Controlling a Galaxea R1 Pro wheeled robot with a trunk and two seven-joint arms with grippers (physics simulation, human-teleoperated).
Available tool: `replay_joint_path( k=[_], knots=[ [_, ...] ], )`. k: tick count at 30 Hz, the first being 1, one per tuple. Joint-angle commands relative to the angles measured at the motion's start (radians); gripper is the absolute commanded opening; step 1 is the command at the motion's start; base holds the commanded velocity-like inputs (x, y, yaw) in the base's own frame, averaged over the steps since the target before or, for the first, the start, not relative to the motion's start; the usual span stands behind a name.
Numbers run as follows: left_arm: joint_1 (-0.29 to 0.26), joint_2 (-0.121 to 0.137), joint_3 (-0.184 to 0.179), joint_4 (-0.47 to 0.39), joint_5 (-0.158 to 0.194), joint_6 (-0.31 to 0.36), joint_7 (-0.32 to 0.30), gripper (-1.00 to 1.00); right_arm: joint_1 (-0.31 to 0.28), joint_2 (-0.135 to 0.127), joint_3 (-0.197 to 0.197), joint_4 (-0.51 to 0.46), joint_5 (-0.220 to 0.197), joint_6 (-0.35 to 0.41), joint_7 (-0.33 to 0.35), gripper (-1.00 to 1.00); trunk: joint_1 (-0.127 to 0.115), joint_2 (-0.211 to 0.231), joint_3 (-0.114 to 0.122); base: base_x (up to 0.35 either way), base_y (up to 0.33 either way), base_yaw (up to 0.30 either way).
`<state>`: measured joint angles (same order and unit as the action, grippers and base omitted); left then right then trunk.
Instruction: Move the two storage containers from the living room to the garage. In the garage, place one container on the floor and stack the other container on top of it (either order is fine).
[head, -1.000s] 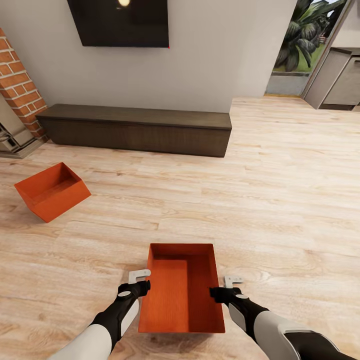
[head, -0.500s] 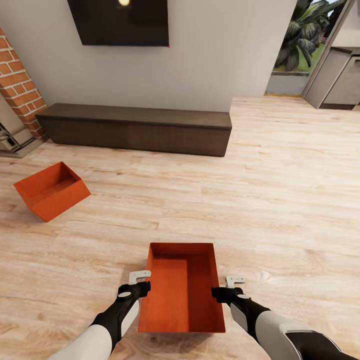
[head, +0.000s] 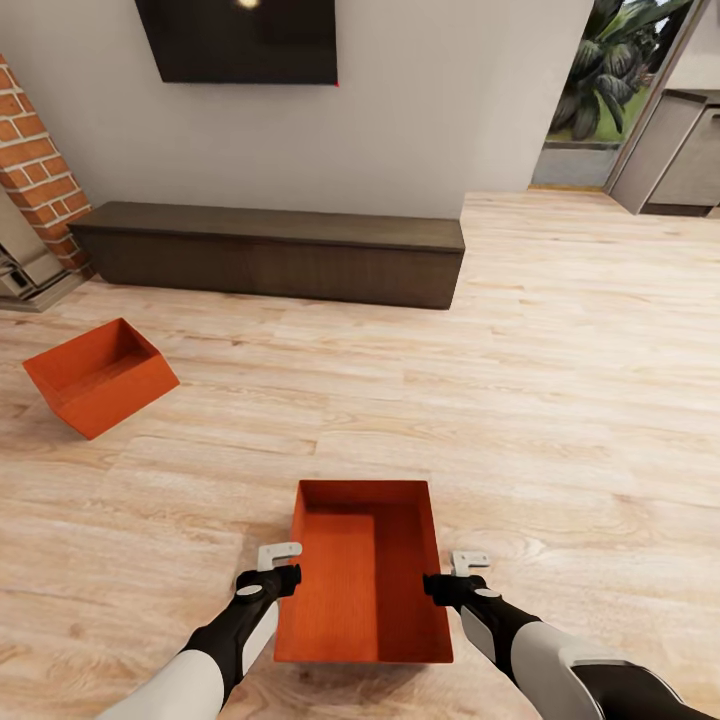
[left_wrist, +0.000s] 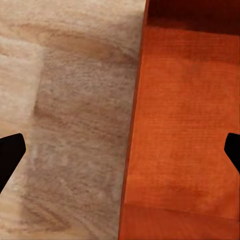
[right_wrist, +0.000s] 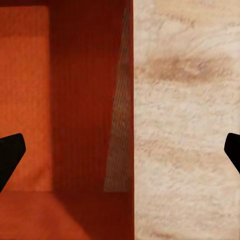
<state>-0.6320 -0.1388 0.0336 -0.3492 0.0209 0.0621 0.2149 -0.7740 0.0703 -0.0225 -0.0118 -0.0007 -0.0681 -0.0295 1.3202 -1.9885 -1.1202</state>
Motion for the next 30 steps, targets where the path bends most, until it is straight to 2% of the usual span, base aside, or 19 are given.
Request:
replay_joint_path(
  k=[1,30],
  knots=[
    [0.0,-0.001,0.003,-0.002,0.002,0.005,0.001,1.0,-0.001,0.0,-0.002,0.001,0.0,-0.003,-0.003,1.0,0.004,-0.008,-0.004,0.0,0.0,0.0],
    [0.0,-0.001,0.003,0.003,0.002,0.004,0.001,1.0,-0.001,0.0,-0.002,0.001,-0.005,-0.002,-0.003,1.0,0.115,-0.211,-0.095,0.0,0.0,0.0]
  ],
)
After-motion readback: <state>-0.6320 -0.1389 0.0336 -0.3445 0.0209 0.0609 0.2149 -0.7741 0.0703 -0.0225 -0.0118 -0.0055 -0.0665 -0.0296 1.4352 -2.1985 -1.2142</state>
